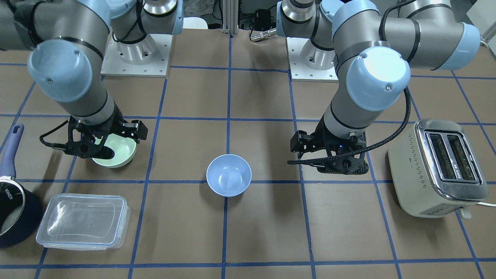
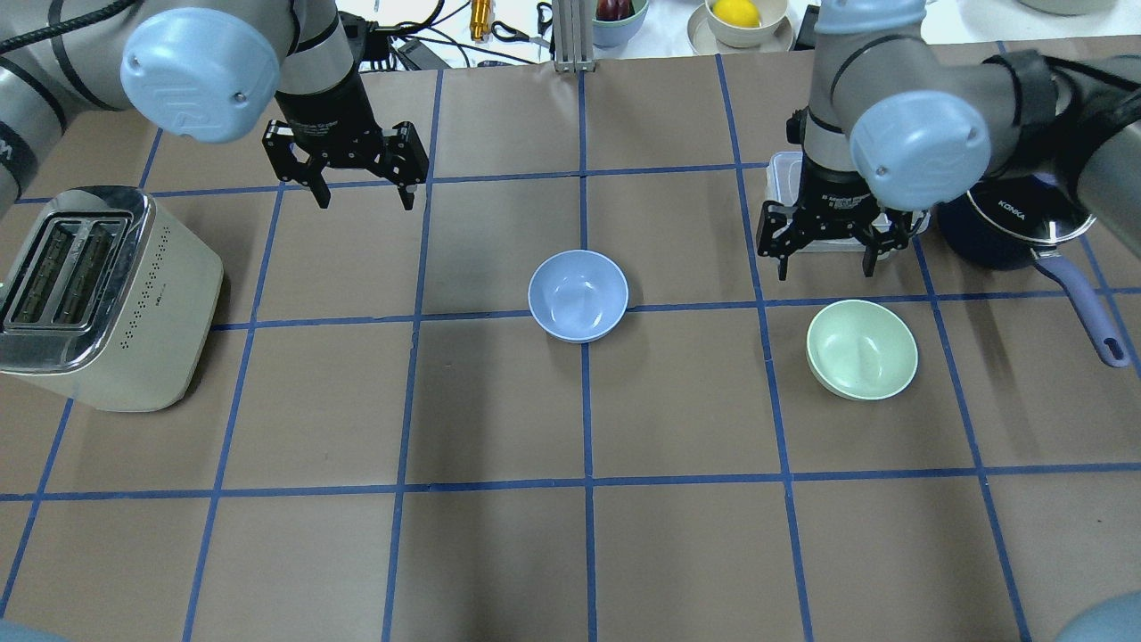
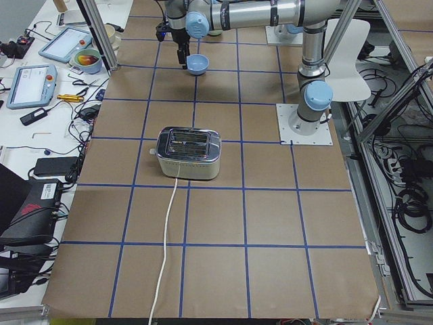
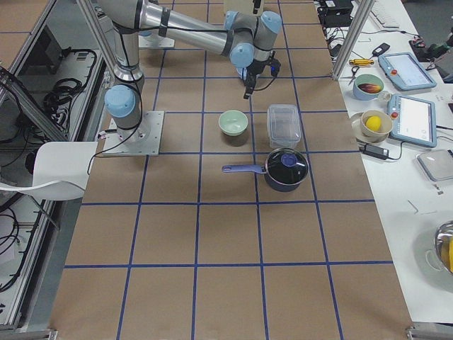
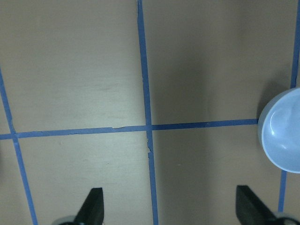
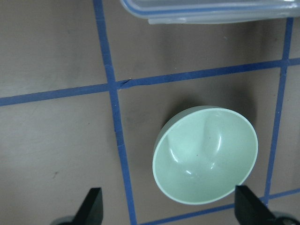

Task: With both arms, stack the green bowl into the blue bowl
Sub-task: 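Lower the right gripper and grasp the pale green bowl's rim, then carry the pale green bowl over the light blue bowl with the right gripper, then lower the green bowl into the blue bowl and open the right gripper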

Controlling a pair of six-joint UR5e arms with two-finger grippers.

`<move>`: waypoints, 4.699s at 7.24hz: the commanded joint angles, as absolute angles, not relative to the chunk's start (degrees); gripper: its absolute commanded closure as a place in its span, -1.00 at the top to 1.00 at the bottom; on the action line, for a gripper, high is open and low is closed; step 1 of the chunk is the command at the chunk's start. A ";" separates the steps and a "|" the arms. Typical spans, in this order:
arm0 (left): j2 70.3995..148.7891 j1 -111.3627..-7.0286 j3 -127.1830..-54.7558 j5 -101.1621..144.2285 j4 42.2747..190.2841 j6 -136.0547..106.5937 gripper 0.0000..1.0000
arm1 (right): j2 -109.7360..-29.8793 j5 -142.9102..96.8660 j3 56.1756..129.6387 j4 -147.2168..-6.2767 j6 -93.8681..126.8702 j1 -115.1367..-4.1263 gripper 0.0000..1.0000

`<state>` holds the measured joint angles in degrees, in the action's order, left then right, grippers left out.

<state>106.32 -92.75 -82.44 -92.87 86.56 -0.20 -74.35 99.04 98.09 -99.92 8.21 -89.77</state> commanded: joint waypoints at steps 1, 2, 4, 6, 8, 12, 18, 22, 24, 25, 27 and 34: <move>106.17 -92.64 -82.53 -93.34 86.83 -0.18 1.00 | -72.77 101.94 107.63 -108.78 10.63 -89.48 1.00; 106.17 -92.64 -82.53 -93.34 86.92 -0.18 1.00 | -72.69 102.39 108.71 -109.59 10.81 -88.86 1.00; 106.26 -92.64 -82.53 -93.34 86.92 -0.18 1.00 | -71.55 102.48 109.25 -109.43 10.90 -88.42 1.00; 106.17 -92.64 -82.62 -93.34 86.92 -0.18 1.00 | -71.54 102.48 109.07 -109.16 12.83 -88.33 -0.63; 106.00 -92.55 -82.53 -93.43 87.88 -0.18 1.00 | -71.54 102.48 108.90 -109.16 12.92 -88.33 -1.00; 103.81 -91.76 -82.44 -93.52 90.08 -0.09 1.00 | -73.38 101.69 101.30 -102.62 12.83 -88.24 -1.00; 102.66 -89.82 -83.14 -95.36 91.85 1.05 1.00 | -70.33 85.01 79.20 -91.83 26.33 -98.67 -1.00; 102.22 -90.00 -85.34 -95.19 91.67 0.97 1.00 | -58.21 84.64 67.53 -92.11 38.12 -108.08 -1.00; 102.13 -90.00 -86.22 -95.19 91.41 0.97 1.00 | -55.20 84.55 66.18 -92.20 40.68 -110.82 -1.00; 102.13 -90.00 -86.31 -95.19 91.32 0.97 1.00 | -53.72 84.64 66.18 -92.37 40.78 -112.05 -1.00; 102.13 -89.91 -86.31 -95.19 91.23 0.97 1.00 | -52.03 84.55 66.18 -92.81 41.92 -113.99 -1.00; 102.22 -89.91 -86.31 -95.19 91.05 0.97 1.00 | -51.85 83.93 66.18 -91.32 41.13 -114.26 1.00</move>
<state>102.22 -89.91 -86.39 -95.19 91.09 0.97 -51.60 83.73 66.39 -91.38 41.32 -114.33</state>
